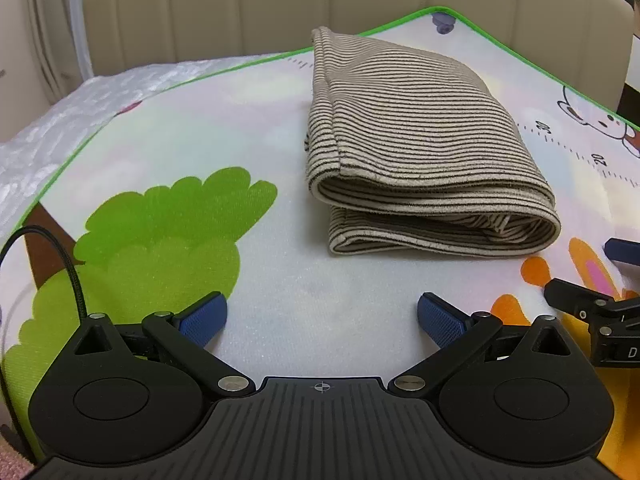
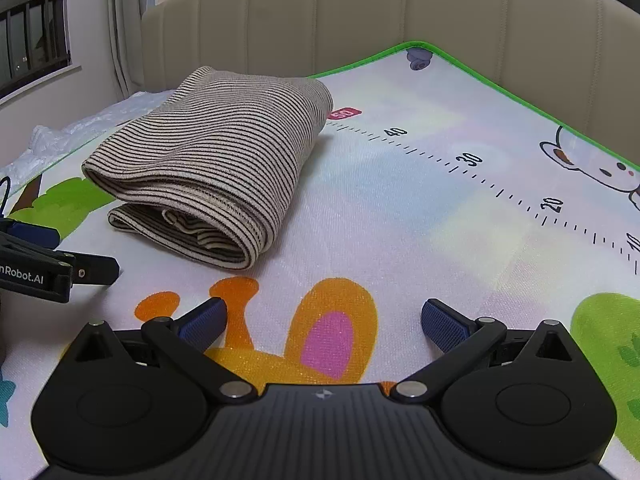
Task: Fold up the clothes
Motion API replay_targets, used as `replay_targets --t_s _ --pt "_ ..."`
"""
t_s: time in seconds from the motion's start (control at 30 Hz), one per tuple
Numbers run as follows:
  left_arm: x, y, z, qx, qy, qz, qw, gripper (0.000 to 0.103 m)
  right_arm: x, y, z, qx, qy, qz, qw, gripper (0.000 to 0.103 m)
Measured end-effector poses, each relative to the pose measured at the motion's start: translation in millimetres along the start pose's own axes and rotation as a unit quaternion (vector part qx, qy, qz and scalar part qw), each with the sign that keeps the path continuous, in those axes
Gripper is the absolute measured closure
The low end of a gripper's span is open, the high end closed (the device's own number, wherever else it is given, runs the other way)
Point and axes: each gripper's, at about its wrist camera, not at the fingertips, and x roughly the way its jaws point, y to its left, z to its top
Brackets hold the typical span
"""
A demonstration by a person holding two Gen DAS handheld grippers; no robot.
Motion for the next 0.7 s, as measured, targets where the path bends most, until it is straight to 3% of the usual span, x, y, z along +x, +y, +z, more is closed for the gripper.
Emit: replay_targets --t_s 0.47,0.7 --pt "-2.5 9.5 -1.2 -0.013 0.007 -0.017 0.9997 0.000 0.2 -0.6 0.2 -0.001 0.000 0.000 1.000 0.000" --pt "1.5 5.3 -0.6 -0.006 0.012 -0.009 0.9999 0.000 0.2 -1.5 -0.1 0.001 -0.001 0.001 1.000 0.000"
